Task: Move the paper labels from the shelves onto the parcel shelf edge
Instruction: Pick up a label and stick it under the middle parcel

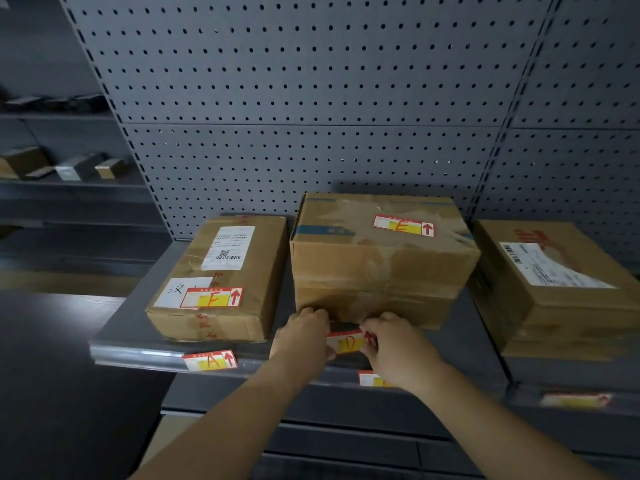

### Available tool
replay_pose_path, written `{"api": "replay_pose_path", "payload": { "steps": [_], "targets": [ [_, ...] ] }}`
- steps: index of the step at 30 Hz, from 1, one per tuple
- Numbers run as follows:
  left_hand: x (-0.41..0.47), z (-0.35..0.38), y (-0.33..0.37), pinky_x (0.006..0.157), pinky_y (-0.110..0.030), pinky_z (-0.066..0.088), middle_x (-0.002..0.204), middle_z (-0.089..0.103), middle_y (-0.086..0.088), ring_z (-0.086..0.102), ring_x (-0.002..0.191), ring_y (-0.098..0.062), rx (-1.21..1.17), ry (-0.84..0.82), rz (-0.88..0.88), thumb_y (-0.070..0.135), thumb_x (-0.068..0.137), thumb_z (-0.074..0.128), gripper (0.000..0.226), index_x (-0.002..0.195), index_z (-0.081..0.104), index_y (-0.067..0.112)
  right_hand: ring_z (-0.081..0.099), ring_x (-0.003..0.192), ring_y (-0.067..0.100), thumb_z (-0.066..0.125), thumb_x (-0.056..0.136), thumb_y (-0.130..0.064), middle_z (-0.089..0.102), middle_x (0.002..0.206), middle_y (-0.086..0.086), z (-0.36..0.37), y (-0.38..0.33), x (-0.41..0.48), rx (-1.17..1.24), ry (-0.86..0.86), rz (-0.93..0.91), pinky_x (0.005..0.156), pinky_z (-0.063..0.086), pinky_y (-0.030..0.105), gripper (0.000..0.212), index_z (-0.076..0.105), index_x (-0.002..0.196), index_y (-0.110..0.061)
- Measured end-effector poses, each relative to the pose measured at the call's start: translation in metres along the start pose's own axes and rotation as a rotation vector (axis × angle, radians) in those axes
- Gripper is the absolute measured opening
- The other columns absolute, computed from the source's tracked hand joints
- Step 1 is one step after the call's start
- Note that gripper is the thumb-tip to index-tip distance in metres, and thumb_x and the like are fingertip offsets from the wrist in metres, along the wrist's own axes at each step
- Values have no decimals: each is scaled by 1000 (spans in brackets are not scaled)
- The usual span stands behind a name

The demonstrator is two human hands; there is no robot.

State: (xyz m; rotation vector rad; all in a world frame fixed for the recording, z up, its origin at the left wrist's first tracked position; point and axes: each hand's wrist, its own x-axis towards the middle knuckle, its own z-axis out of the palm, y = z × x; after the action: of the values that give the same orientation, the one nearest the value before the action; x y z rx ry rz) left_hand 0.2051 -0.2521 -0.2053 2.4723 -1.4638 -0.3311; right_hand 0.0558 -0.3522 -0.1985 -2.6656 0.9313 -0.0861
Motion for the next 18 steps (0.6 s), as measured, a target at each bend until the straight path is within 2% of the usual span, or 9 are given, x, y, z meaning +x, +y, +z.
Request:
{"api": "replay_pose_path", "payload": {
  "steps": [8, 14, 18],
  "targets": [
    [-6, 2, -5, 82, -36, 54, 100, 59, 11, 56, 88, -11, -99, 40, 56, 26, 83, 73, 30, 94, 48, 36, 51, 99, 15, 58, 95, -31, 48, 108, -6, 0, 7, -2, 84, 76, -4, 84, 49, 31, 11, 59, 105, -27],
    [-11, -2, -10, 74, -30, 56, 97, 63, 7, 60, 81, -10, -132, 67, 80, 19, 92, 63, 19, 100, 52, 32, 57, 87, 8, 60, 95, -26, 58, 100, -10, 1, 7, -4, 204, 92, 14, 78, 55, 29, 6, 59, 99, -30],
    [-13, -12, -7, 74, -34, 56, 98, 66, 7, 62, 82, -12, -117, 91, 94, 23, 93, 61, 14, 104, 56, 29, 57, 82, 5, 63, 95, -24, 60, 93, -14, -8, 4, -5, 271, 47, -22, 71, 49, 20, 12, 58, 92, -34]
  ]
}}
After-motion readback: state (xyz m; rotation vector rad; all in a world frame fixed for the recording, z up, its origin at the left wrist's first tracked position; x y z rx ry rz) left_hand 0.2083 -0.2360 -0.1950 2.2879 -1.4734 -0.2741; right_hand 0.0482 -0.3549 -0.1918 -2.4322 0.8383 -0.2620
